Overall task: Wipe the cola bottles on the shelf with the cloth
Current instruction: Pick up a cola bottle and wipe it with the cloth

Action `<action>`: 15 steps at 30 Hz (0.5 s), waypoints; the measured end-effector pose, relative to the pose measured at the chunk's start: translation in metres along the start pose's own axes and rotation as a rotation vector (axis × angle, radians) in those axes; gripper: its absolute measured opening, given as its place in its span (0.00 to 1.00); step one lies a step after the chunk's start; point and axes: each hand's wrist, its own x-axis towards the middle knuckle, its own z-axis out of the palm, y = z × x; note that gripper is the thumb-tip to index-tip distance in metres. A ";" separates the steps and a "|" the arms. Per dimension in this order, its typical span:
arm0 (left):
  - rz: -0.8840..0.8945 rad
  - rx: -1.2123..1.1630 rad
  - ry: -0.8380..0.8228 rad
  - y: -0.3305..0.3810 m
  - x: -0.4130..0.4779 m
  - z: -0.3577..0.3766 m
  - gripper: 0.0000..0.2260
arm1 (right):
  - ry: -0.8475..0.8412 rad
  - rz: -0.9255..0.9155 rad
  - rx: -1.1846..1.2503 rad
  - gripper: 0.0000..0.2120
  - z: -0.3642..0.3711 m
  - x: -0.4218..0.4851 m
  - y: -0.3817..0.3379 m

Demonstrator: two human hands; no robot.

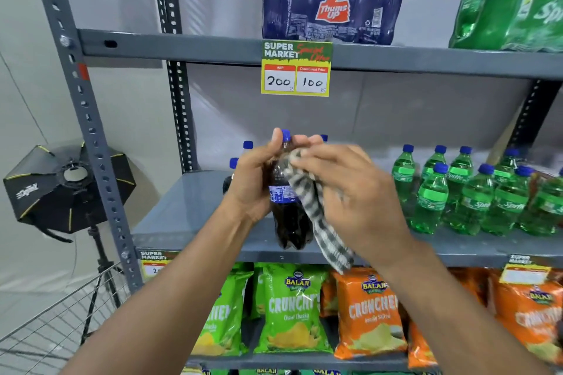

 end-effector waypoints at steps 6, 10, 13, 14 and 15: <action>0.066 -0.041 0.073 -0.002 0.005 -0.005 0.16 | -0.097 -0.065 -0.014 0.16 0.015 -0.024 -0.001; 0.067 0.014 0.102 -0.004 0.003 -0.018 0.15 | -0.310 -0.048 -0.074 0.19 0.019 -0.076 0.005; 0.055 0.091 0.127 -0.007 0.000 -0.021 0.16 | -0.328 -0.019 -0.048 0.22 0.013 -0.084 0.009; 0.041 0.104 0.129 -0.009 0.000 -0.020 0.18 | -0.286 -0.022 -0.045 0.21 0.010 -0.076 0.008; 0.019 0.113 0.125 -0.012 0.000 -0.017 0.18 | -0.232 -0.025 -0.059 0.21 0.007 -0.064 0.007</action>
